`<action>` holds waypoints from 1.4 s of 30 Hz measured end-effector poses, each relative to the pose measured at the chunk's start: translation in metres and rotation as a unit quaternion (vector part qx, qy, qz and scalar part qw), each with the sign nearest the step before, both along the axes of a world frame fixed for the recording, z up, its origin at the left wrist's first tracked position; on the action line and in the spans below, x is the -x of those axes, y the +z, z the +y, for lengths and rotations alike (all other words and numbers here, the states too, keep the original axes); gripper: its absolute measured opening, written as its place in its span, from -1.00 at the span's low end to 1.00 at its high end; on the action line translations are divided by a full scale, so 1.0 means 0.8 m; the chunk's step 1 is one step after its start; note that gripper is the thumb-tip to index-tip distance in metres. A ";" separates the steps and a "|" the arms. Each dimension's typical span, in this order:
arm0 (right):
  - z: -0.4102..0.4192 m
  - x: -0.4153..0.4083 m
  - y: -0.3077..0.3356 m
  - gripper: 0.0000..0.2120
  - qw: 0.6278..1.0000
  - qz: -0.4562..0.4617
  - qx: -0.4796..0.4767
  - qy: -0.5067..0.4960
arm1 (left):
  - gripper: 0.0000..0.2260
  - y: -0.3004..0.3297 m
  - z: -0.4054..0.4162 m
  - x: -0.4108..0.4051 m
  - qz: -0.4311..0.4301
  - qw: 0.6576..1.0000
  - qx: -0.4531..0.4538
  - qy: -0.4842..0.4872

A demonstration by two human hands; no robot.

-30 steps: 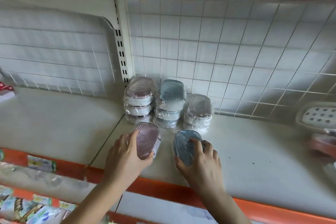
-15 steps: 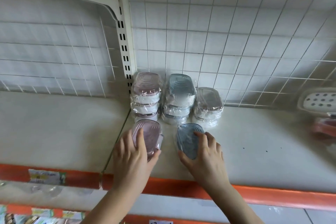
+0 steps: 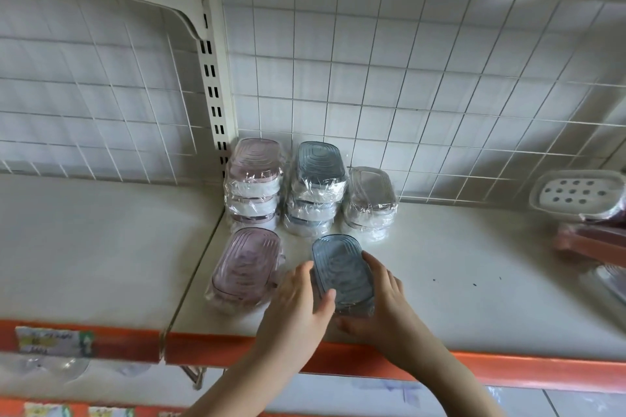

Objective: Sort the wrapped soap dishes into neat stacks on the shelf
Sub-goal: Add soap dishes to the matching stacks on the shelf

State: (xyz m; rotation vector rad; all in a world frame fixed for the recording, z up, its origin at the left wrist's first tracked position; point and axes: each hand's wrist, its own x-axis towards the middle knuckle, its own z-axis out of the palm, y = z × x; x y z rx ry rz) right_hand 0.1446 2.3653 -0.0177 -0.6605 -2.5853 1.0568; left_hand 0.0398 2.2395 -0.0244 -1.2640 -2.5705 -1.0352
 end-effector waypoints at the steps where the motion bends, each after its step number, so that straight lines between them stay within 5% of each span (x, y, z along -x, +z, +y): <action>1: -0.001 -0.001 -0.002 -0.03 1.000 0.008 0.006 0.003 | -0.46 -0.003 0.002 -0.002 -0.026 0.999 -0.017 -0.006; 5: -0.009 -0.004 -0.009 -0.10 0.997 0.068 0.022 -0.020 | -0.38 -0.004 -0.001 -0.008 -0.119 0.988 -0.101 -0.013; 16: 0.002 0.001 0.036 -0.13 0.967 0.254 -0.036 0.017 | -0.41 0.052 -0.011 0.001 -0.061 0.969 -0.226 -0.082; 26: 0.055 0.084 0.108 -0.13 0.973 0.228 0.029 0.014 | -0.29 0.130 0.037 0.112 -0.111 0.980 -0.118 -0.115; 30: 0.072 0.109 0.124 -0.30 0.976 0.206 0.066 0.030 | -0.35 0.146 0.054 0.135 -0.067 0.989 -0.089 -0.099; 42: 0.096 0.146 0.120 -0.29 0.988 0.134 -0.077 -0.021 | -0.36 0.134 0.076 0.174 -0.089 0.992 -0.058 -0.069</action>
